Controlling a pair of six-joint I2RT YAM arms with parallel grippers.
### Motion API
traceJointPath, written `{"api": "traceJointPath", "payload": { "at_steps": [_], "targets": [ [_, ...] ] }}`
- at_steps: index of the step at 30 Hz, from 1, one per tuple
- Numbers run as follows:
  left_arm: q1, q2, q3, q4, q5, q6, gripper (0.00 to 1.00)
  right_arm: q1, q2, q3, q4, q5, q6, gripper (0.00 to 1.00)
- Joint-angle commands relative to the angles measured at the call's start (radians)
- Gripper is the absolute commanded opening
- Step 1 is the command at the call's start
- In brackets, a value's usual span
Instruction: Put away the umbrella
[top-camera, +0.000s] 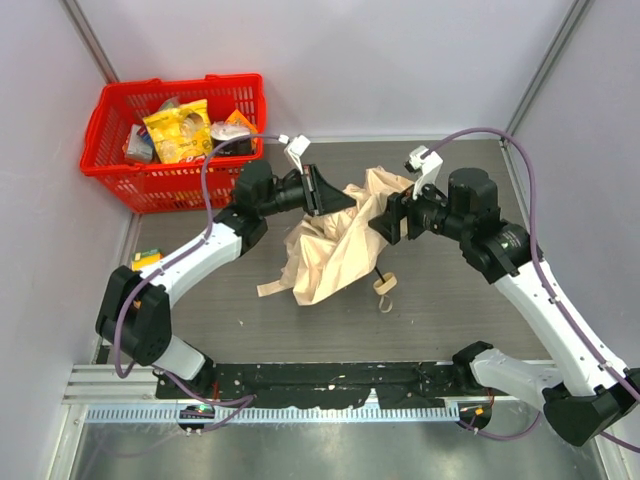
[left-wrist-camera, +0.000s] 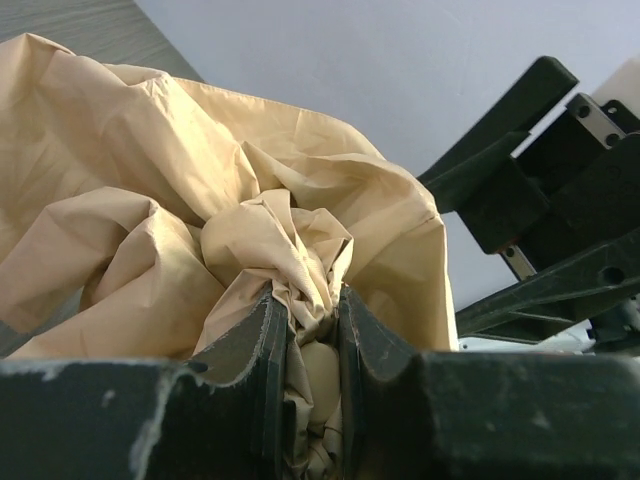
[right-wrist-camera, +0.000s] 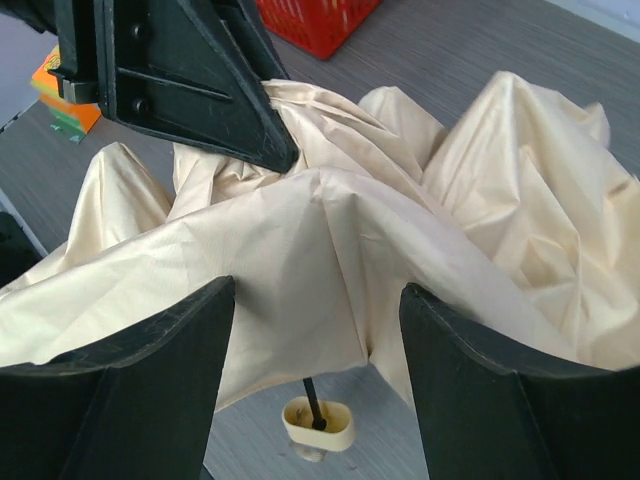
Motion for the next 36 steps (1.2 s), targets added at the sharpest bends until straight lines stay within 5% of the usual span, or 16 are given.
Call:
{"api": "traceJointPath", "payload": {
  "at_steps": [1,20,36],
  "targets": [
    [0.0,-0.059,0.006,0.158,0.123,-0.004,0.0,-0.004,-0.014,-0.039,0.1,-0.103,-0.09,0.72],
    [-0.093,-0.036,0.057,0.355,0.279,-0.005,0.0,0.033,0.0,-0.221,0.4,-0.313,0.085,0.84],
    [-0.154,-0.039,0.031,0.692,0.322,-0.087,0.0,0.057,0.037,-0.267,0.473,-0.411,0.187,0.86]
  ]
}}
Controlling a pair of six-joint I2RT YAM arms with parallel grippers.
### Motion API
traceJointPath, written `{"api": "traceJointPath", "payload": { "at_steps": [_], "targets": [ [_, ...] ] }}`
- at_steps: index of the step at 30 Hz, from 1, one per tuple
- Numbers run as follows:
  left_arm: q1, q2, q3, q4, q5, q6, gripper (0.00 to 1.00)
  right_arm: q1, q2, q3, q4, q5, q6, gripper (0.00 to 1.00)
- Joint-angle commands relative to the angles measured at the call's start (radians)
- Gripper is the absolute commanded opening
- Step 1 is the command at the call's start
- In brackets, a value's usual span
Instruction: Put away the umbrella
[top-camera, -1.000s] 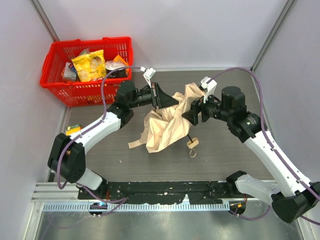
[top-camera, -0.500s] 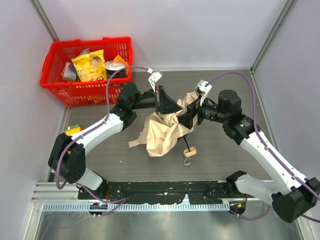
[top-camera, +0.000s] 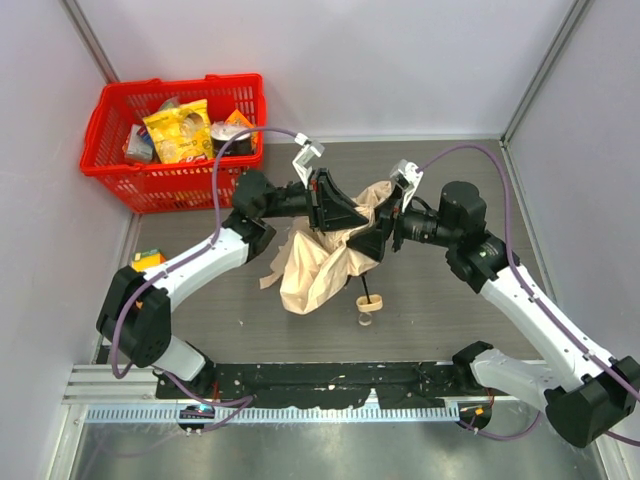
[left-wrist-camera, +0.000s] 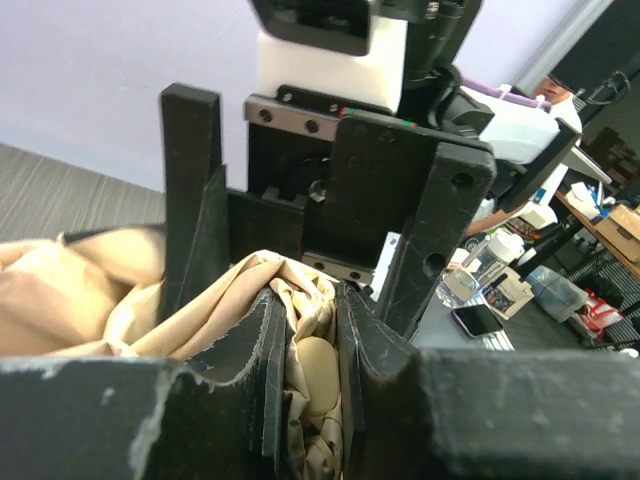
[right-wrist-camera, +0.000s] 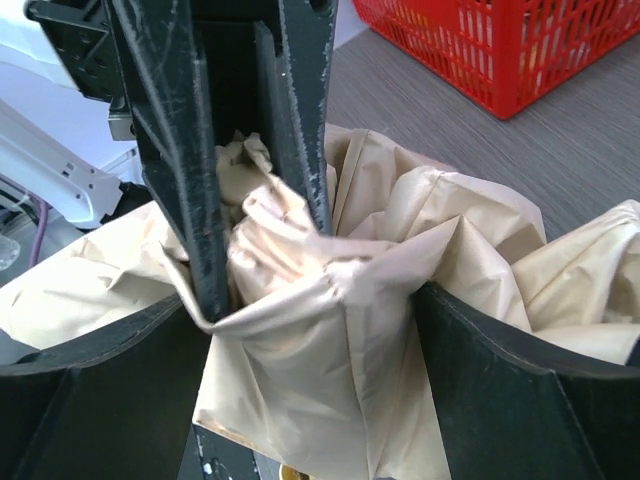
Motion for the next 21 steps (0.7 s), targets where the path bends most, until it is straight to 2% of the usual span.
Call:
{"api": "traceJointPath", "payload": {
  "at_steps": [1,4,5,7,9,12,14,15,17,18,21],
  "targets": [
    [-0.089,-0.026,0.053,0.349,0.004,-0.108,0.0,0.046,0.055,-0.027,0.06,0.016,0.033,0.85],
    [-0.116,-0.012,0.05,0.426,-0.07,-0.156,0.0,0.129,0.057,0.003,-0.038,0.218,-0.067,0.86],
    [-0.121,-0.019,0.042,0.43,-0.104,-0.163,0.0,0.143,0.046,-0.001,-0.043,0.291,-0.088,0.86],
    [-0.139,-0.038,0.025,0.43,-0.165,-0.153,0.0,0.143,0.015,-0.036,0.018,0.335,-0.052,0.86],
    [-0.168,-0.053,0.004,0.428,-0.212,-0.122,0.0,0.143,-0.024,-0.093,0.156,0.335,0.023,0.86],
    [-0.193,-0.065,-0.019,0.426,-0.277,-0.104,0.0,0.144,-0.087,-0.228,0.449,0.381,0.17,0.84],
    [-0.198,-0.067,-0.038,0.428,-0.317,-0.102,0.0,0.144,-0.109,-0.271,0.561,0.384,0.224,0.79],
    [-0.199,-0.065,-0.042,0.428,-0.325,-0.101,0.0,0.147,-0.101,-0.274,0.598,0.375,0.236,0.73],
    [-0.205,-0.059,-0.045,0.428,-0.332,-0.104,0.0,0.158,-0.076,-0.27,0.634,0.338,0.253,0.67],
    [-0.208,-0.056,-0.044,0.431,-0.337,-0.104,0.0,0.167,-0.06,-0.271,0.649,0.331,0.258,0.67],
    [-0.224,-0.059,-0.048,0.44,-0.348,-0.102,0.0,0.173,-0.037,-0.29,0.716,0.33,0.272,0.77]
  ]
}}
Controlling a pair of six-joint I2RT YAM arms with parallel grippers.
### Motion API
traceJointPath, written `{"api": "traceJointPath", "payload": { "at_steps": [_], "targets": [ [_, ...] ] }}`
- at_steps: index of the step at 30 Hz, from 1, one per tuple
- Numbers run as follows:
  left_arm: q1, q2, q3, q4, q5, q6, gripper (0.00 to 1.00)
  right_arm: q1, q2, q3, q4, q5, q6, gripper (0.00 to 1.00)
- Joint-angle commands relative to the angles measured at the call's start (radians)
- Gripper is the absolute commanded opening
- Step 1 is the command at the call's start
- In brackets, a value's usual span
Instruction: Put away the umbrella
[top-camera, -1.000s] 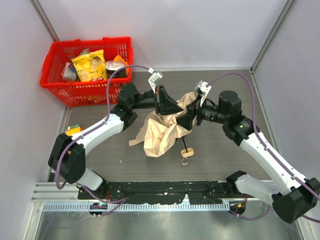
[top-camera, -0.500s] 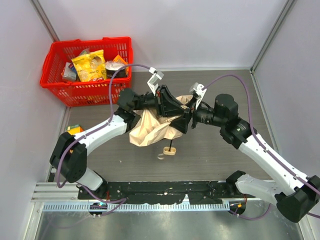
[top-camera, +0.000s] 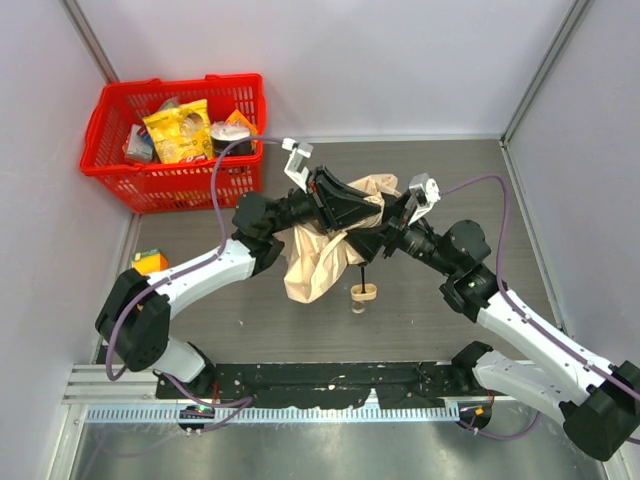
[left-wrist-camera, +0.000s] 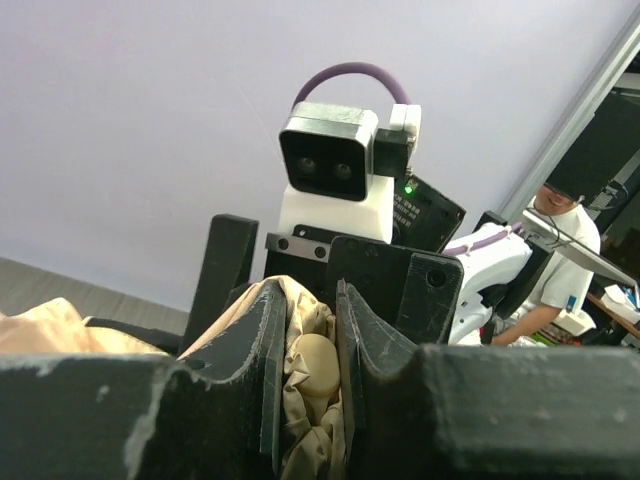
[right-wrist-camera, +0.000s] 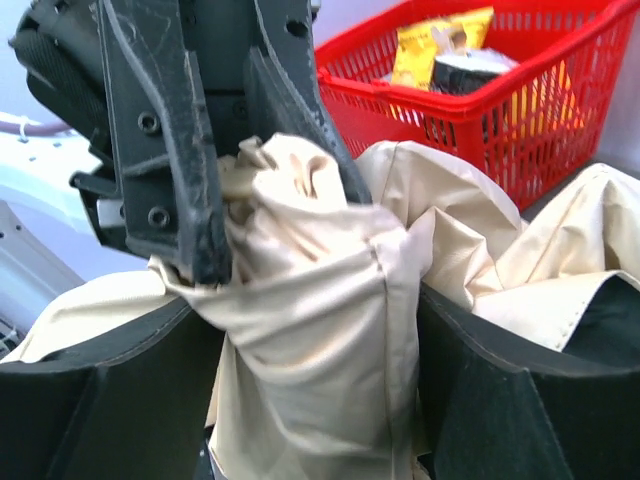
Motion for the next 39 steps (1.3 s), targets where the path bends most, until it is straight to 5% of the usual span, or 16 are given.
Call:
{"api": "traceJointPath", "payload": {
  "at_steps": [1,4,6,15,17,19,22,23,24,27,30,35,39],
  "targets": [
    [-0.124,-0.045,0.019,0.168,-0.061,-0.034,0.0,0.038,0.092,-0.018,0.226,0.048,0.078,0.8],
    [-0.134,-0.045,0.022,0.167,-0.046,-0.036,0.0,0.038,0.107,-0.014,0.28,0.023,0.103,0.79],
    [-0.137,-0.048,0.019,0.167,-0.039,-0.04,0.0,0.038,0.129,0.0,0.292,-0.012,0.103,0.7],
    [-0.137,-0.12,0.037,0.014,0.005,0.032,0.0,0.039,0.101,-0.003,0.179,-0.07,0.047,0.0],
    [-0.135,-0.136,0.076,-0.106,0.039,0.065,0.02,0.038,0.084,-0.015,0.154,-0.083,0.037,0.0],
    [-0.129,-0.172,0.108,-0.263,0.054,0.128,0.2,0.039,0.06,-0.023,0.111,-0.066,0.028,0.0],
    [-0.082,-0.276,0.096,-0.484,0.018,0.219,0.66,0.039,-0.003,-0.026,0.012,0.006,-0.014,0.0],
    [-0.059,-0.33,0.09,-0.566,-0.002,0.266,0.91,0.036,-0.015,-0.029,-0.036,0.043,-0.034,0.0],
    [-0.036,-0.388,0.088,-0.685,-0.047,0.332,0.99,0.039,-0.05,-0.032,-0.056,0.063,-0.04,0.0],
    [-0.008,-0.56,0.123,-1.088,-0.357,0.525,1.0,0.033,-0.129,-0.048,-0.128,0.149,-0.06,0.0],
    [0.004,-0.631,0.154,-1.293,-0.57,0.547,0.93,0.033,-0.17,-0.058,-0.145,0.189,-0.084,0.0],
    [0.006,-0.637,0.114,-1.367,-0.396,0.509,0.74,0.024,-0.215,-0.072,-0.111,0.102,-0.166,0.0],
    [0.006,-0.654,0.021,-1.323,-0.391,0.417,0.53,0.023,-0.235,-0.06,-0.118,0.112,-0.203,0.0]
  ]
}}
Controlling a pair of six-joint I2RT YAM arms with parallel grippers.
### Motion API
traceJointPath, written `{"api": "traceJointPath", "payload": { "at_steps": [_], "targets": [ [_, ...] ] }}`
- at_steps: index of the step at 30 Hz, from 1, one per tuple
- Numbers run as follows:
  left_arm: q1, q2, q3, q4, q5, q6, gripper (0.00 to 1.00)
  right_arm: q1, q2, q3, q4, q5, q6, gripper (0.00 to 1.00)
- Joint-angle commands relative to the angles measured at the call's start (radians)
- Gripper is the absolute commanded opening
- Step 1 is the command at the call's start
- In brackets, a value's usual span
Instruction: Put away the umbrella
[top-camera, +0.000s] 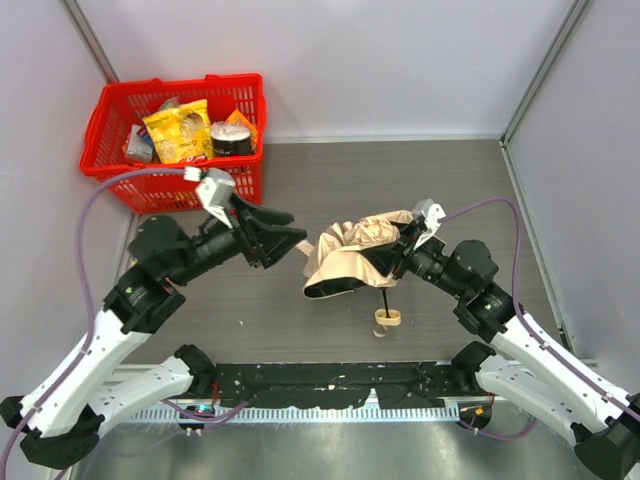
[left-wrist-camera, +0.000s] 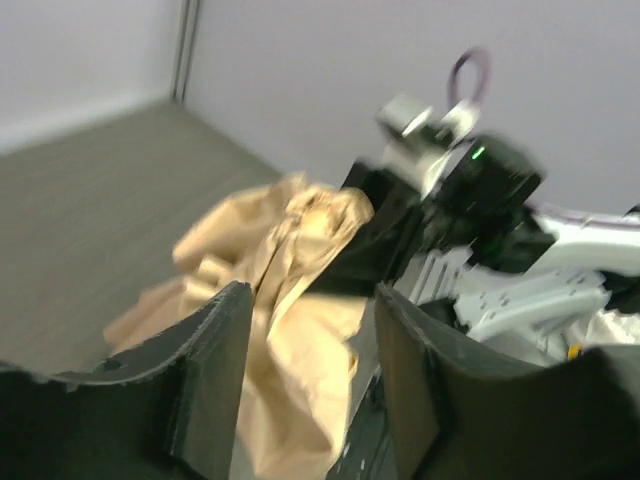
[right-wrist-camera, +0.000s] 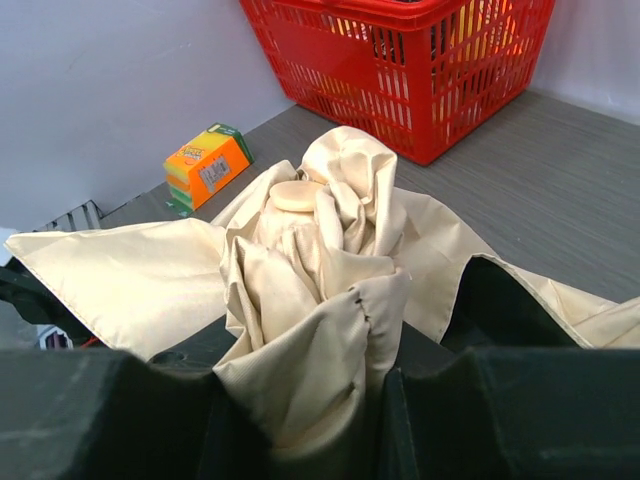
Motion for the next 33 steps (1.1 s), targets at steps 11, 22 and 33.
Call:
{"api": "traceJointPath", "payload": {
  "at_steps": [11,22,33],
  "targets": [
    [0.001,0.222,-0.122,0.069,0.092,-0.185,0.21,-0.005,-0.078,0.081,0.05,-0.11,-0.213,0.01],
    [0.0,0.686,0.163,0.354,0.167,-0.21,0.16,-0.004,0.143,0.43,-0.393,0.086,-0.535,0.01],
    [0.129,0.324,-0.174,0.269,0.057,-0.076,0.8,-0.008,0.25,0.514,-0.436,0.169,-0.693,0.0]
  ]
}}
